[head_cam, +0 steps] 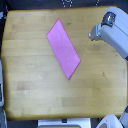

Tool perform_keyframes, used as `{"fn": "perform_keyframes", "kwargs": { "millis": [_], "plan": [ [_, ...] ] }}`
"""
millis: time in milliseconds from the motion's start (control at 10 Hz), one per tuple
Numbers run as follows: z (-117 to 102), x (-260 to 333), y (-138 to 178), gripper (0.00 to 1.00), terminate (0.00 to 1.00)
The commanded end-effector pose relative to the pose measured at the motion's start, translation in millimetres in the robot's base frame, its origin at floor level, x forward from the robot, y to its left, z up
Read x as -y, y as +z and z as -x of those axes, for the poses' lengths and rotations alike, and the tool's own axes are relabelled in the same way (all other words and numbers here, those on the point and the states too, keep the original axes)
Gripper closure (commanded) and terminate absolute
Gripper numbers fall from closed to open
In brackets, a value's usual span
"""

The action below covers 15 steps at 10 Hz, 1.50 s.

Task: Folding a cloth

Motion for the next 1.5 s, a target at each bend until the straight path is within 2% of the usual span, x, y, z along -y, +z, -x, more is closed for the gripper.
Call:
{"fn": "perform_keyframes", "kwargs": {
  "millis": [0, 100, 300, 500, 800, 1100, 1400],
  "plan": [
    [0.1, -3.4, 0.1, 0.0, 0.0],
    [-1.0, -14.3, 1.3, 0.0, 0.0],
    [18.7, -27.6, -5.2, 0.0, 0.0],
    [39.8, -63.9, -20.8, 0.0, 0.0],
    [59.6, -111.1, -39.5, 0.0, 0.0],
    [92.5, -145.7, -66.2, 0.0, 0.0],
    [106.8, -157.0, -84.7, 0.0, 0.0]
  ]
}}
